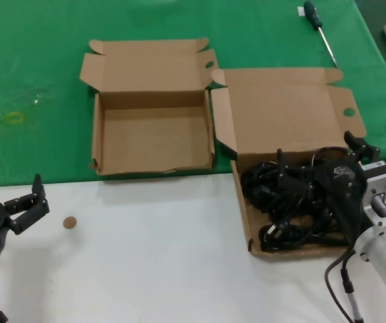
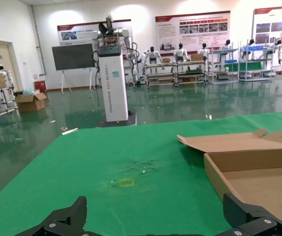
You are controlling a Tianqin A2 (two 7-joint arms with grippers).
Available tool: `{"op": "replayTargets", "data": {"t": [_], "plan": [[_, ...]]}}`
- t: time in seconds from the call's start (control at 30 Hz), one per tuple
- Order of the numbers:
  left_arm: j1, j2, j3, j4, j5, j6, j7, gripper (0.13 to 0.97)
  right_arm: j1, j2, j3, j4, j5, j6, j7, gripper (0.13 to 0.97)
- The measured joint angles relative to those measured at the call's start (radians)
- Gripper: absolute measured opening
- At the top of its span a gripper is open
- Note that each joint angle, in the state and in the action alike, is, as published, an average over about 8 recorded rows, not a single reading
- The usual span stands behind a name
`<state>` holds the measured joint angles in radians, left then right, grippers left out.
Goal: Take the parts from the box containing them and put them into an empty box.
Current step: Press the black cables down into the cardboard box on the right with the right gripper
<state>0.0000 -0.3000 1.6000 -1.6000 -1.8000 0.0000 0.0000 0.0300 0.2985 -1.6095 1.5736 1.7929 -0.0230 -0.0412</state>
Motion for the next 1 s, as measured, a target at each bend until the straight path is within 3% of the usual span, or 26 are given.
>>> {"op": "replayTargets", "data": {"t": [1.0], "plan": [[0.000,0.000,0.000,0.000,0.000,0.000,0.000,0.966,0.000,0.000,0.000,0.000,0.000,0.000,0.000,0.966]]}}
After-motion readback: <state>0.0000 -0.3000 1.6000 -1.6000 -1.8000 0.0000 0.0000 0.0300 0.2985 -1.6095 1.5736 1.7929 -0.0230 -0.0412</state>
